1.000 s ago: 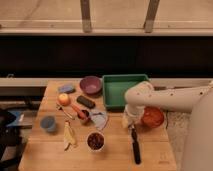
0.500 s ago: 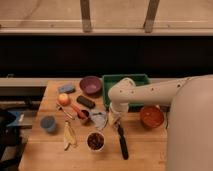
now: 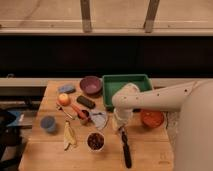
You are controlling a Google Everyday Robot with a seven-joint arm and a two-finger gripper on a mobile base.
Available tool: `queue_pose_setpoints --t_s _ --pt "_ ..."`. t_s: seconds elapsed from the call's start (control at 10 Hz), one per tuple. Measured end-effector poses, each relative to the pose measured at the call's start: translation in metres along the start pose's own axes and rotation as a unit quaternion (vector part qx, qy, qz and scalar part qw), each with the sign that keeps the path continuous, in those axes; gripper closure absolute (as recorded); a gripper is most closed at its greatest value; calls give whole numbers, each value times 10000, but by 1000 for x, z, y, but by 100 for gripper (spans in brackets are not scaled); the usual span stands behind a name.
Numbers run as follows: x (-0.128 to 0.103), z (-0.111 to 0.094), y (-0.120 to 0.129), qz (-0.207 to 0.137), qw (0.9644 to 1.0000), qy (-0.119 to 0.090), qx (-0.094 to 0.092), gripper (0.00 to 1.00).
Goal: Wipe table surface with brush
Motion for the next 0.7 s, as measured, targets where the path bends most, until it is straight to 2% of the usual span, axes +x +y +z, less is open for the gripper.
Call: queue_pose_setpoints --t_s 0.2,0.3,0.5,0.7 --pt "31 0 -42 178 9997 40 150 100" --pt "36 0 -53 200 9996 31 199 100" --pt "38 -3 -71 192 9993 -6 329 100" --pt "31 -7 -73 100 9990 -36 445 100"
